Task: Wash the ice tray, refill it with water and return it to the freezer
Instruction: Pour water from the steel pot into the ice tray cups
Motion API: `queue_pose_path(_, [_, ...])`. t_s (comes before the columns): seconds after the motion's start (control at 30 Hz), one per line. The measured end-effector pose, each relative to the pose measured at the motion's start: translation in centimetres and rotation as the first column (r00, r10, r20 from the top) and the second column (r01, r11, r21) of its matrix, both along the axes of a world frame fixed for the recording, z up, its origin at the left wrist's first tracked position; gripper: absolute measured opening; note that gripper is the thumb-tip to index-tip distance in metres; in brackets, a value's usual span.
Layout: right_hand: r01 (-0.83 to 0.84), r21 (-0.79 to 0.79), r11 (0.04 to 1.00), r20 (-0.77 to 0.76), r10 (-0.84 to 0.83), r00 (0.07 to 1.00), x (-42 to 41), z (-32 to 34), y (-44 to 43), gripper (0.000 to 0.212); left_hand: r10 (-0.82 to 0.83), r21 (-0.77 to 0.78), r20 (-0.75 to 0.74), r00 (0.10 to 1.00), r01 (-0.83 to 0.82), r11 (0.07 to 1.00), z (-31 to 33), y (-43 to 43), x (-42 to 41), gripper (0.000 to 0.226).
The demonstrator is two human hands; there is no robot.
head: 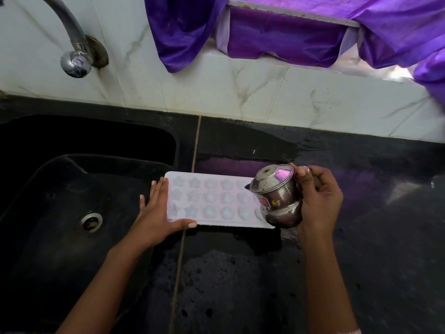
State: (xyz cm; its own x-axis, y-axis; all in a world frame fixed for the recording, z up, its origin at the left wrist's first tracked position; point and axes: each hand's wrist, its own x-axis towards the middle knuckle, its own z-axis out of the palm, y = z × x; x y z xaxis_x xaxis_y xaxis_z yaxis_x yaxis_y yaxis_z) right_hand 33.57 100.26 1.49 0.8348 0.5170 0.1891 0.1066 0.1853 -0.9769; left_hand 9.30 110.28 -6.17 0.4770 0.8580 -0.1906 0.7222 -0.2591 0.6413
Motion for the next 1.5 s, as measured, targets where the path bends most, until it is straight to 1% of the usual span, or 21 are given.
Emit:
queue_pose_path(0.17, [-0.048, 0.006, 0.999, -0.003, 0.048, 0.999, -0.7, 0.0, 0.5, 0.01, -0.004, 0.018, -0.043, 0.999, 0.004, 1.0, 0.1, 0.0, 0.0, 0.122])
queue_pose_path(0.3, [-0.086, -0.004, 0.996, 0.013, 0.087, 0.996, -1.2, 0.0, 0.9, 0.012, -0.001, 0.015, -0.031, 1.0, 0.001, 1.0, 0.1, -0.1, 0.0, 0.122])
queue_pose_path(0.4, [-0.092, -0.022, 0.996, 0.049, 0.093, 0.995, -1.3, 0.0, 1.1, 0.015, 0.001, 0.022, -0.018, 1.0, -0.001, 1.0, 0.0, -0.1, 0.0, 0.122])
queue_pose_path(0.53, [-0.098, -0.036, 0.995, 0.073, 0.1, 0.992, -1.5, 0.2, 1.3, 0.013, -0.002, 0.026, 0.003, 1.0, 0.002, 1.0, -0.1, -0.1, -0.1, 0.122])
queue_pose_path(0.8, [-0.089, -0.057, 0.994, 0.108, 0.095, 0.99, -1.6, 0.4, 1.3, 0.013, -0.001, 0.023, -0.006, 1.0, 0.001, 1.0, -0.2, 0.0, 0.0, 0.122])
queue_pose_path(0.97, [-0.098, -0.037, 0.994, 0.071, 0.101, 0.992, -1.6, 0.3, 1.3, 0.014, -0.001, 0.021, -0.004, 1.0, 0.001, 1.0, -0.1, -0.1, -0.1, 0.121])
queue_pose_path(1.17, [-0.099, 0.015, 0.995, -0.037, 0.099, 0.994, -1.7, 0.1, 1.4, 0.008, -0.005, 0.022, 0.009, 1.0, 0.005, 1.0, 0.0, -0.1, -0.1, 0.122])
queue_pose_path(1.27, [-0.105, 0.055, 0.993, -0.071, 0.109, 0.992, -1.9, 0.3, 1.7, 0.01, -0.006, 0.021, 0.011, 1.0, 0.006, 1.0, -0.1, -0.2, -0.2, 0.122])
queue_pose_path(1.5, [-0.177, 0.038, 0.983, -0.057, 0.179, 0.982, -2.8, 0.4, 2.3, 0.009, -0.002, 0.02, 0.015, 1.0, 0.002, 1.0, 0.0, -0.2, -0.2, 0.122])
